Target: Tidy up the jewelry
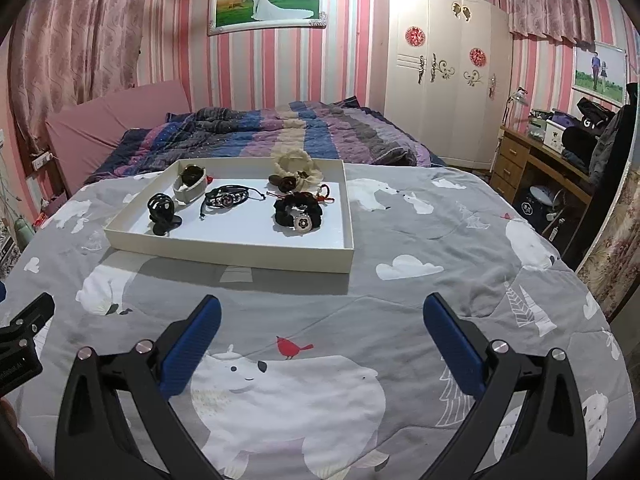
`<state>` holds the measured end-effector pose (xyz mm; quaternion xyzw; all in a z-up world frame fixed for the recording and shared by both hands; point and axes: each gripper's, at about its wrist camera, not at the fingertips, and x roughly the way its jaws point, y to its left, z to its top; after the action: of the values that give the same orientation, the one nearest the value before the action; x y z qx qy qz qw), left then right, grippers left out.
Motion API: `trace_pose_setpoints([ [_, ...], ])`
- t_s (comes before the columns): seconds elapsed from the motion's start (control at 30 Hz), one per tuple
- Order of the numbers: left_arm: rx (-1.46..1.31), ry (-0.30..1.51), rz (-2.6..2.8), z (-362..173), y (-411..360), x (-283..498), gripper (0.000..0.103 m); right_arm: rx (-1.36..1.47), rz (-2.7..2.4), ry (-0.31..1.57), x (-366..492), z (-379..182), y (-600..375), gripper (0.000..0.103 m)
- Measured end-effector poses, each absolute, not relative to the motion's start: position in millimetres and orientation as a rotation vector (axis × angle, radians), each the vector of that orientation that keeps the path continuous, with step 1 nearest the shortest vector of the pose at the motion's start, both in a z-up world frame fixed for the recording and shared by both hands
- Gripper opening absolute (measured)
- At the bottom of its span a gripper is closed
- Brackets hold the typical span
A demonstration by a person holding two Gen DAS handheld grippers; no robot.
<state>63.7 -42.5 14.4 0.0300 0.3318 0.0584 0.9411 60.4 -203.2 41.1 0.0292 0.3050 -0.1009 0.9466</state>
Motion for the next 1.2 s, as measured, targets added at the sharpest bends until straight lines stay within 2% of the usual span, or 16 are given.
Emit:
trace_pose_setpoints([
  [1.2,0.085,0.68,0.104,11.1,-45.2,64.0,0.1,0.027,-0.224,0.651,65.2,32.2,-199.4,0.101],
])
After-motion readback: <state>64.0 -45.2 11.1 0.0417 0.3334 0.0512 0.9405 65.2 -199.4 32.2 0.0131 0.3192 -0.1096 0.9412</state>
